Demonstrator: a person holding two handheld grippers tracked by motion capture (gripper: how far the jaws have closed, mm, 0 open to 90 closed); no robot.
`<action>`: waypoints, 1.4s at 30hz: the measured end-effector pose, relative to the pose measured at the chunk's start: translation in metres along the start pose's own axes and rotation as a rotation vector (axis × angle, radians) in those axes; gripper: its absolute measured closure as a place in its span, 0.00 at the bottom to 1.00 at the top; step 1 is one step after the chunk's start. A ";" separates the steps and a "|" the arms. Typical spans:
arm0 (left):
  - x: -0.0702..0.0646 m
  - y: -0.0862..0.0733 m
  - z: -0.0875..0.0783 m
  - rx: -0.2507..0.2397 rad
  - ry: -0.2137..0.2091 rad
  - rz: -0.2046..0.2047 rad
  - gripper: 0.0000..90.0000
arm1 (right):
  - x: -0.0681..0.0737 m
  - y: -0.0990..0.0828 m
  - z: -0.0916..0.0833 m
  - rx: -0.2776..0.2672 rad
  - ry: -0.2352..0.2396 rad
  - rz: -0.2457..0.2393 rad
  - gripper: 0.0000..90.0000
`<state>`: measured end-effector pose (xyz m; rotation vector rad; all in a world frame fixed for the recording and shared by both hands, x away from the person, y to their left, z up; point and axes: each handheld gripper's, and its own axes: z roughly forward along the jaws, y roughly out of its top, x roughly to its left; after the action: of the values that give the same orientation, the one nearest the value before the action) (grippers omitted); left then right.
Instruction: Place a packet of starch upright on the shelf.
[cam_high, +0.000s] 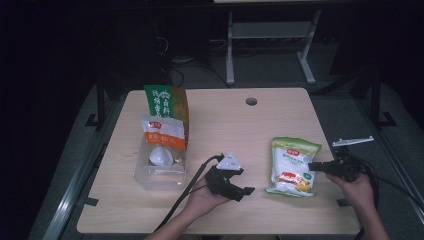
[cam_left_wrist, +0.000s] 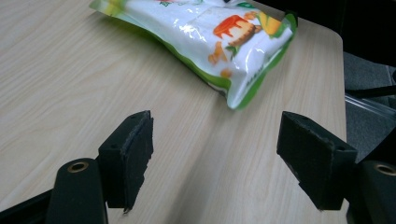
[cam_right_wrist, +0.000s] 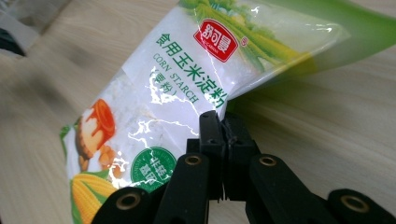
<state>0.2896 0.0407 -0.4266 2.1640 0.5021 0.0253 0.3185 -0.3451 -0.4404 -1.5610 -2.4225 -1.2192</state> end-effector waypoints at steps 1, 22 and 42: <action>0.000 0.002 0.002 0.001 -0.005 -0.001 0.30 | 0.003 0.000 -0.002 -0.003 -0.001 -0.004 0.98; 0.020 0.011 0.047 0.027 -0.116 -0.138 0.30 | 0.065 0.009 -0.009 -0.072 0.044 -0.205 0.98; 0.037 0.018 0.026 -0.083 -0.107 -0.214 0.94 | 0.092 0.026 0.001 -0.123 0.078 -0.295 0.99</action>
<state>0.3349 0.0244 -0.4341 2.0085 0.6562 -0.1834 0.2924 -0.2684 -0.3888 -1.1821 -2.6414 -1.4679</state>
